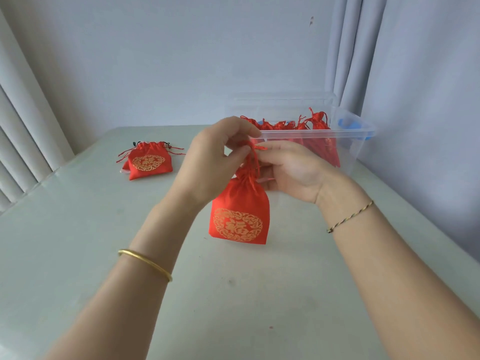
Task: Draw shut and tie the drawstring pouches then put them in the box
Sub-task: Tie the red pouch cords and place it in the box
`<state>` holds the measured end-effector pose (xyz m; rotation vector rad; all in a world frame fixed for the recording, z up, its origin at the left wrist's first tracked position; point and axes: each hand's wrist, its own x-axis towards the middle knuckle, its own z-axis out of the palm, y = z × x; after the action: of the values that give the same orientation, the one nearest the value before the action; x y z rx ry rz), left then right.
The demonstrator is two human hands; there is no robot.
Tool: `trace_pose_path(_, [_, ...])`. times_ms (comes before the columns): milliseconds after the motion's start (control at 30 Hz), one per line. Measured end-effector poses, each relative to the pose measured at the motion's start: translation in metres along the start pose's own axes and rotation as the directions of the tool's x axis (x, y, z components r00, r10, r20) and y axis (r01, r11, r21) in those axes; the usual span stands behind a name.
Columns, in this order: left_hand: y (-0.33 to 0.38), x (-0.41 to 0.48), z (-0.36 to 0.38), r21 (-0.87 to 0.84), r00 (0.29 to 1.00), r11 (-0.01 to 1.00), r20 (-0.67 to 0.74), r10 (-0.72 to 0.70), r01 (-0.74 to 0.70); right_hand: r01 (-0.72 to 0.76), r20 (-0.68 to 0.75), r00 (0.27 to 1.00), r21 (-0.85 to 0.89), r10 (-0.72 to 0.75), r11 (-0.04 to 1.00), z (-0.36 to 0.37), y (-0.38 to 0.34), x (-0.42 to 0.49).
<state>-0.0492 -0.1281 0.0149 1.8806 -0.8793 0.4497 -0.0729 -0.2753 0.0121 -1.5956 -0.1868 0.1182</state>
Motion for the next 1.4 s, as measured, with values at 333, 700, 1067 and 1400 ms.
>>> trace_pose_path(333, [-0.002,-0.002,0.006,0.016,0.988,1.0,-0.153,0.029,-0.027,-0.046,0.057,0.998,0.133,0.039,0.99,-0.002,0.002,0.003])
trace_pose_path(700, [-0.008,0.001,-0.002,-0.309,0.966,0.924,-0.05,-0.254,0.227,0.044,-0.155,0.988,0.122,-0.025,0.992,-0.018,0.001,0.003])
trace_pose_path(1067, [-0.011,0.002,-0.008,-0.475,0.819,0.74,-0.067,-0.569,0.475,0.042,-0.326,0.943,-0.073,-0.064,0.996,-0.037,0.0,-0.005])
trace_pose_path(1400, [-0.014,0.002,-0.001,-0.56,0.818,0.69,-0.038,-0.574,0.458,-0.111,-0.205,0.976,-0.208,0.068,0.972,-0.018,0.006,-0.004])
